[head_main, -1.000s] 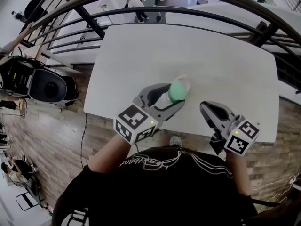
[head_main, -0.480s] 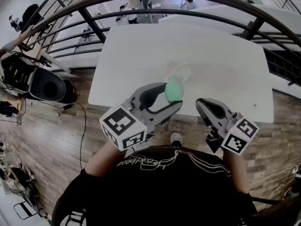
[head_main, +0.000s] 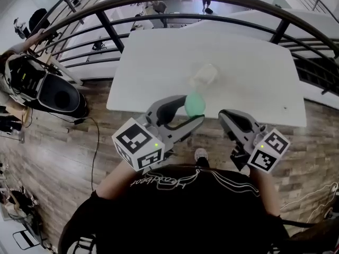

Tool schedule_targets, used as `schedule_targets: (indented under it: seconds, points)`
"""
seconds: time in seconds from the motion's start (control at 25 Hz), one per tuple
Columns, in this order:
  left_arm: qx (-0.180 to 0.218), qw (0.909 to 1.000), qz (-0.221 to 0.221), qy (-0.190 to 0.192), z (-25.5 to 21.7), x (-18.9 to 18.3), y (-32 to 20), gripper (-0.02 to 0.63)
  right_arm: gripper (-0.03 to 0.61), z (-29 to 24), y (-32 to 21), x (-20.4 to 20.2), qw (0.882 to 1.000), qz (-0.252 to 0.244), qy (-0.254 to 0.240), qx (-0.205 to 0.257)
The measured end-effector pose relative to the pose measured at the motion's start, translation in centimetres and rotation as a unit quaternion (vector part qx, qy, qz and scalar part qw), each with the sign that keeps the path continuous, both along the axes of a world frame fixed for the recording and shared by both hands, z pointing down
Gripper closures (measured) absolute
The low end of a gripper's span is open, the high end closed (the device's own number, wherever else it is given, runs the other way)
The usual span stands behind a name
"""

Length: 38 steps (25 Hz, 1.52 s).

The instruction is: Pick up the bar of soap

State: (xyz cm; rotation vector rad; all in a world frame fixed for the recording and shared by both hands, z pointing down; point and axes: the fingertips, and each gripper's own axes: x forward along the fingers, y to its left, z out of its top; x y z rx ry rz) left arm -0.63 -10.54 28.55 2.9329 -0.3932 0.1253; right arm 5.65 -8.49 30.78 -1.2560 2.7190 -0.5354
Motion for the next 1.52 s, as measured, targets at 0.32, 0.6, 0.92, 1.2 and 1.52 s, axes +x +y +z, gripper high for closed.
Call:
schedule_targets:
  seconds: [0.32, 0.6, 0.92, 1.2, 1.52]
  points:
    - [0.0, 1.0, 0.006, 0.001, 0.3, -1.4, 2.9, 0.359, 0.561, -0.5, 2.9, -1.7, 1.0, 0.007, 0.002, 0.014]
    - [-0.007, 0.9999, 0.012, -0.002, 2.2, -1.9, 2.9, 0.359, 0.561, 1.0, 3.0, -2.3, 1.0, 0.012, 0.006, 0.013]
    - [-0.017, 0.9996, 0.022, 0.003, 2.0, -1.8, 2.7, 0.359, 0.561, 0.7, 2.8, -2.3, 1.0, 0.021, 0.014, 0.01]
    - [-0.016, 0.9996, 0.021, -0.002, 2.1, -1.7, 2.9, 0.359, 0.561, 0.6, 2.9, -2.2, 1.0, 0.023, 0.007, 0.014]
    - [-0.018, 0.9997, 0.016, -0.003, 2.0, -1.8, 3.2, 0.359, 0.561, 0.5, 2.9, -2.4, 1.0, 0.016, 0.006, 0.011]
